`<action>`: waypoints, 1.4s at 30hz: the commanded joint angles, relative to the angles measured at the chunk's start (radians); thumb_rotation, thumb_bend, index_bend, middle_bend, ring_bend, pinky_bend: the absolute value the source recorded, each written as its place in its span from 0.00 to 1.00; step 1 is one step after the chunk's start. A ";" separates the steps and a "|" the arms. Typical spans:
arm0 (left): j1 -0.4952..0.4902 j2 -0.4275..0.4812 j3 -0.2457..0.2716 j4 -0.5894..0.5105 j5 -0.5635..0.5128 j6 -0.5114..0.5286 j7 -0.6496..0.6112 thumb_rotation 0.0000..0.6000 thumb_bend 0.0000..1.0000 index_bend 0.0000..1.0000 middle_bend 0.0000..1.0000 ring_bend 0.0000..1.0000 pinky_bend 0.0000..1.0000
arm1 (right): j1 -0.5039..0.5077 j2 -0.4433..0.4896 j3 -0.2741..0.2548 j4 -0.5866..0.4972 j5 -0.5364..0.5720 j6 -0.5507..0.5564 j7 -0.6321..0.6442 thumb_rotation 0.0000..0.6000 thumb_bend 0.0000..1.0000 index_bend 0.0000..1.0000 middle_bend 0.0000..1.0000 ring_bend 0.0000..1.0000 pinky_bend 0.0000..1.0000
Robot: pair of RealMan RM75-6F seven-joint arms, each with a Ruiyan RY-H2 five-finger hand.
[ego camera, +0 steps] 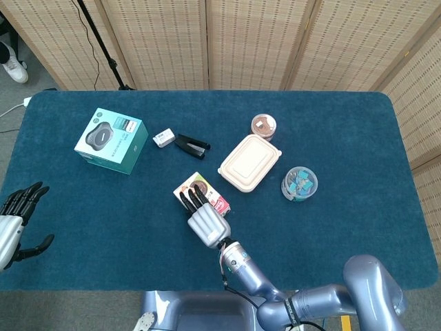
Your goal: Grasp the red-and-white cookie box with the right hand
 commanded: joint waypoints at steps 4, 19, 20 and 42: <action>0.002 0.001 0.000 0.004 -0.001 0.002 -0.007 1.00 0.30 0.00 0.00 0.00 0.00 | 0.004 -0.016 -0.007 0.036 0.001 -0.001 -0.006 1.00 1.00 0.32 0.00 0.00 0.00; 0.001 0.001 -0.001 0.005 -0.004 0.001 -0.008 1.00 0.30 0.00 0.00 0.00 0.00 | -0.013 -0.011 -0.024 0.066 0.005 -0.002 0.014 1.00 1.00 0.34 0.00 0.00 0.00; 0.001 0.001 -0.001 0.005 -0.003 0.001 -0.008 1.00 0.30 0.00 0.00 0.00 0.00 | -0.016 -0.007 -0.025 0.066 0.005 -0.001 0.016 1.00 1.00 0.34 0.00 0.00 0.00; 0.003 0.005 0.002 0.009 0.002 0.002 -0.021 1.00 0.30 0.00 0.00 0.00 0.00 | -0.003 -0.020 0.005 0.050 -0.010 0.003 0.014 1.00 1.00 0.35 0.00 0.00 0.00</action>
